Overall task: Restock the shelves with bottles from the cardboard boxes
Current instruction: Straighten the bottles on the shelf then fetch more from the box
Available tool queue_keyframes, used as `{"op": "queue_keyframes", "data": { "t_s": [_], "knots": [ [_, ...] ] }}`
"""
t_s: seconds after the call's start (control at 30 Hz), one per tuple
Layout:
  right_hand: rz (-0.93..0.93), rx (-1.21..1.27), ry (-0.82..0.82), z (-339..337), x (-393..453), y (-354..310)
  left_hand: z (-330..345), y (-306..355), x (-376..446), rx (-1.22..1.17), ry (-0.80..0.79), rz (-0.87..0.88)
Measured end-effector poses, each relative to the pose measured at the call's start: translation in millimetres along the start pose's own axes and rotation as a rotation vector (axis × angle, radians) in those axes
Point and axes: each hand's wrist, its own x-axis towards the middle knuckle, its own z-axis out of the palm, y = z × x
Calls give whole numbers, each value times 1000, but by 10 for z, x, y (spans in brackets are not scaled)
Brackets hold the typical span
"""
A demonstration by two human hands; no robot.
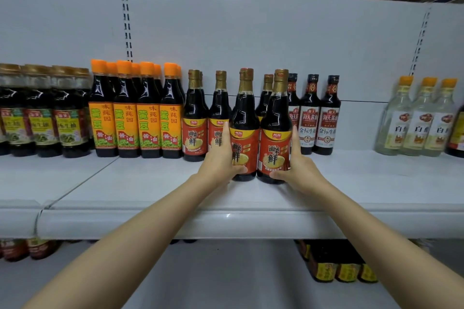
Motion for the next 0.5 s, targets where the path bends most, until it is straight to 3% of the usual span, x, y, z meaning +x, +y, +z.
{"op": "queue_keyframes", "data": {
  "t_s": [0.27, 0.4, 0.5],
  "knots": [
    [-55, -239, 145, -78, 168, 75, 105, 228, 215, 136, -3, -70],
    [-119, -144, 110, -138, 275, 179, -17, 258, 261, 159, 174, 83],
    [-110, -120, 85, -169, 345, 201, -41, 224, 329, 235, 187, 149]
  ]
}}
